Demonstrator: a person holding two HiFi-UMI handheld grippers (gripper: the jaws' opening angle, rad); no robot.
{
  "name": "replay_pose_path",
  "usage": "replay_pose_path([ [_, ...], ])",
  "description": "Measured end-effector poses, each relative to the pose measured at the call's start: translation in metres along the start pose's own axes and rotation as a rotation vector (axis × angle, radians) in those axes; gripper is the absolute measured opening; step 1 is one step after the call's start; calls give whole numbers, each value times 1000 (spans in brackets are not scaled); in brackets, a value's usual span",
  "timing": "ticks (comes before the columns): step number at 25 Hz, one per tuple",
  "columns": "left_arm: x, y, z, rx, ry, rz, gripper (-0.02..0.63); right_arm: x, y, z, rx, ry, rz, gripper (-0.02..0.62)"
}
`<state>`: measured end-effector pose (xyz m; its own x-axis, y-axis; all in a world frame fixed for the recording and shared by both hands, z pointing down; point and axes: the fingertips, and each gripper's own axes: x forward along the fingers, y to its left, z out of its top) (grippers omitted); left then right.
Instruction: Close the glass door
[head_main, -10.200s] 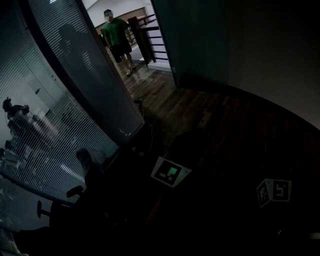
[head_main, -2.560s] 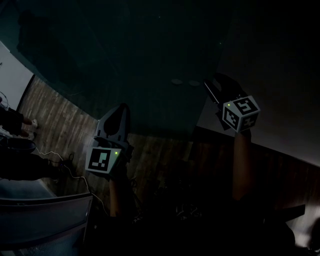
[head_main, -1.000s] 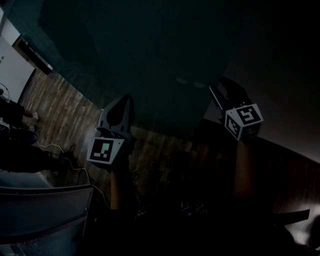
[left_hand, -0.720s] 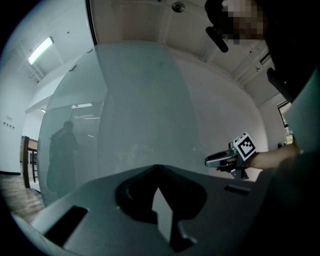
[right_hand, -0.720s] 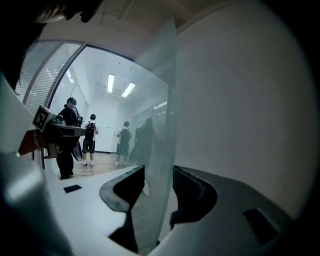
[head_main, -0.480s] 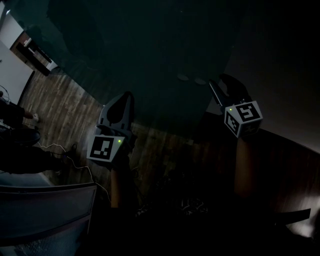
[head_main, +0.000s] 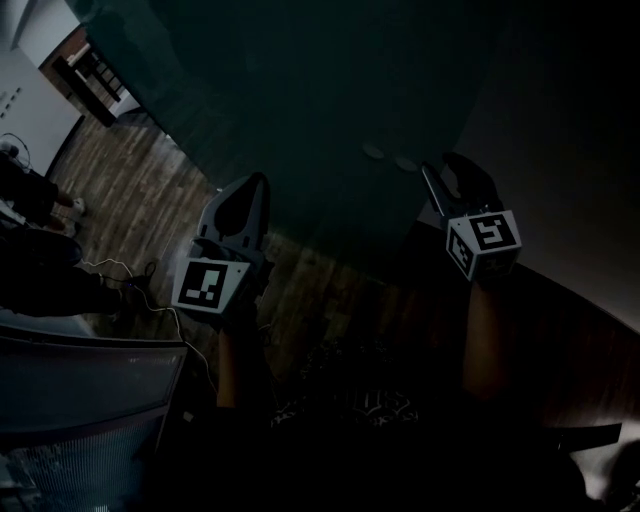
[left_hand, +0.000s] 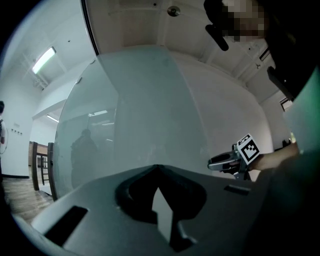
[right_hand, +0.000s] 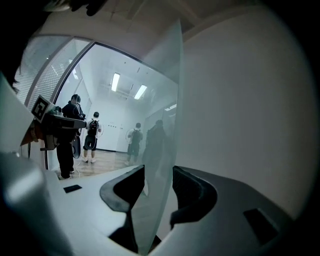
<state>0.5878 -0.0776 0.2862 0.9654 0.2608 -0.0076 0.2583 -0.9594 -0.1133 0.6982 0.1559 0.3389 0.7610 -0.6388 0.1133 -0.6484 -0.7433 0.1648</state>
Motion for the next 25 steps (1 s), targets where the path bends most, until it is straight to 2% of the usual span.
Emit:
replay_pose_path([
  [9, -78, -16, 14, 4, -6, 161, -9, -31, 34, 8, -13, -22, 100, 164],
  [15, -140, -33, 0, 8, 19, 234, -9, -52, 72, 7, 3, -51, 171, 163],
  [19, -169, -41, 6, 11, 26, 285, -9, -66, 86, 15, 29, -69, 210, 164],
  [25, -204, -53, 9, 17, 25, 346, -9, -84, 114, 18, 7, -75, 278, 164],
])
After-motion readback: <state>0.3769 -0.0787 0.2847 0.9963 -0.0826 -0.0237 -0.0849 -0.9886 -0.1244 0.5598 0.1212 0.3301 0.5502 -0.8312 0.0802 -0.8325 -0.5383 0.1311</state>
